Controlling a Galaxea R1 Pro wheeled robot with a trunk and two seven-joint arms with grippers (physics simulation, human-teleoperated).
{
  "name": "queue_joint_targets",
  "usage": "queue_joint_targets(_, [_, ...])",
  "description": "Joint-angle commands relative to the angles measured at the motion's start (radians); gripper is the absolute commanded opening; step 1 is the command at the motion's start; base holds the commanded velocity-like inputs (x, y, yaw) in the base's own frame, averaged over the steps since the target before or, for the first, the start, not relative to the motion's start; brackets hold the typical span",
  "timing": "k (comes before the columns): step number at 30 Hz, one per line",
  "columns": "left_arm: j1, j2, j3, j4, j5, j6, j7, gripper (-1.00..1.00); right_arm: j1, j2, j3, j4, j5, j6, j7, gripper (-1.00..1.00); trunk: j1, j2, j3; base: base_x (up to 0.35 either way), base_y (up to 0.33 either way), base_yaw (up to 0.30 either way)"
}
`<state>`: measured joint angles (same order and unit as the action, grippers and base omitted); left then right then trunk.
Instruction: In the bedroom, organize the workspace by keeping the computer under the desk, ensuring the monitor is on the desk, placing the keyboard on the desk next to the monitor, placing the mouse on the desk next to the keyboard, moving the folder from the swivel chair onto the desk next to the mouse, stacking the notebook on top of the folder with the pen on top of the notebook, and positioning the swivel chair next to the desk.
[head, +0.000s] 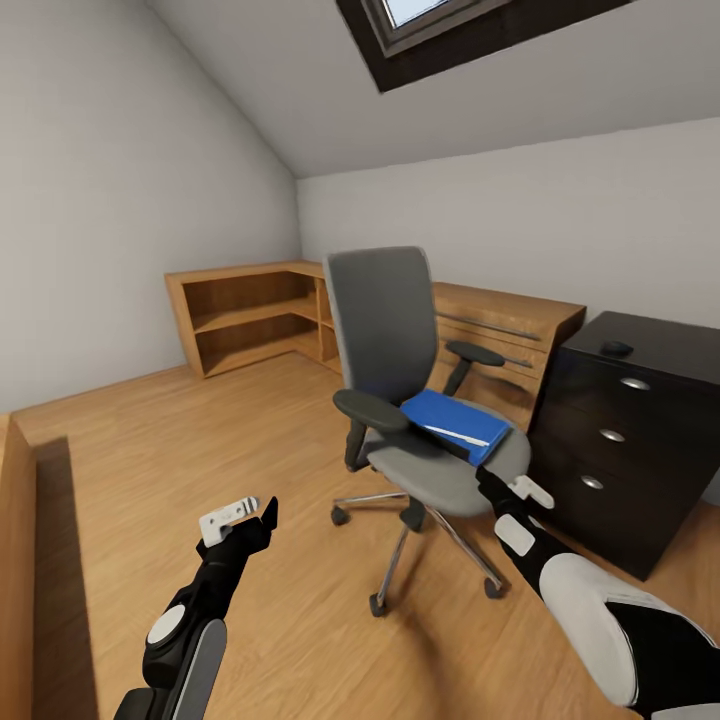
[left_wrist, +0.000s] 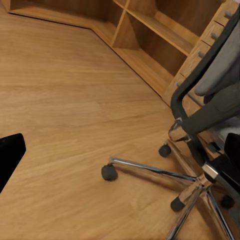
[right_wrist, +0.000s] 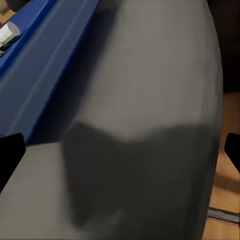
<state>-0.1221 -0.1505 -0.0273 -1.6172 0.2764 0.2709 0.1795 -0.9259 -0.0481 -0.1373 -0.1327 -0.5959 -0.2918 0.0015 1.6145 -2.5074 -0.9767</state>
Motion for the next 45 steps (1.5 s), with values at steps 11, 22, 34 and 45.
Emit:
queue_joint_targets(11, [-0.001, 0.000, -0.002, -0.001, 0.010, 0.004, 0.008, 1.00, -0.001, 0.002, 0.003, 0.001, 0.002, 0.000, 0.005, 1.00, 0.000, 0.000, -0.001, 0.305, 0.000, 0.000])
queue_joint_targets(22, [-0.001, 0.000, -0.002, -0.001, 0.010, 0.004, 0.008, 1.00, 0.000, 0.004, 0.001, 0.001, 0.001, -0.001, 0.003, 1.00, 0.000, 0.000, -0.001, 0.065, 0.000, 0.083])
queue_joint_targets(34, [-0.001, 0.000, -0.002, -0.001, 0.010, 0.004, 0.008, 1.00, -0.001, 0.003, 0.002, 0.001, 0.001, -0.001, 0.008, 1.00, 0.000, 0.000, -0.001, 0.152, 0.000, 0.179])
queue_joint_targets(45, [-0.001, 0.000, -0.007, -0.001, 0.010, 0.004, 0.008, 1.00, -0.001, 0.002, 0.004, 0.001, 0.001, -0.001, 0.008, 1.00, 0.000, 0.000, -0.001, 0.317, 0.085, 0.003])
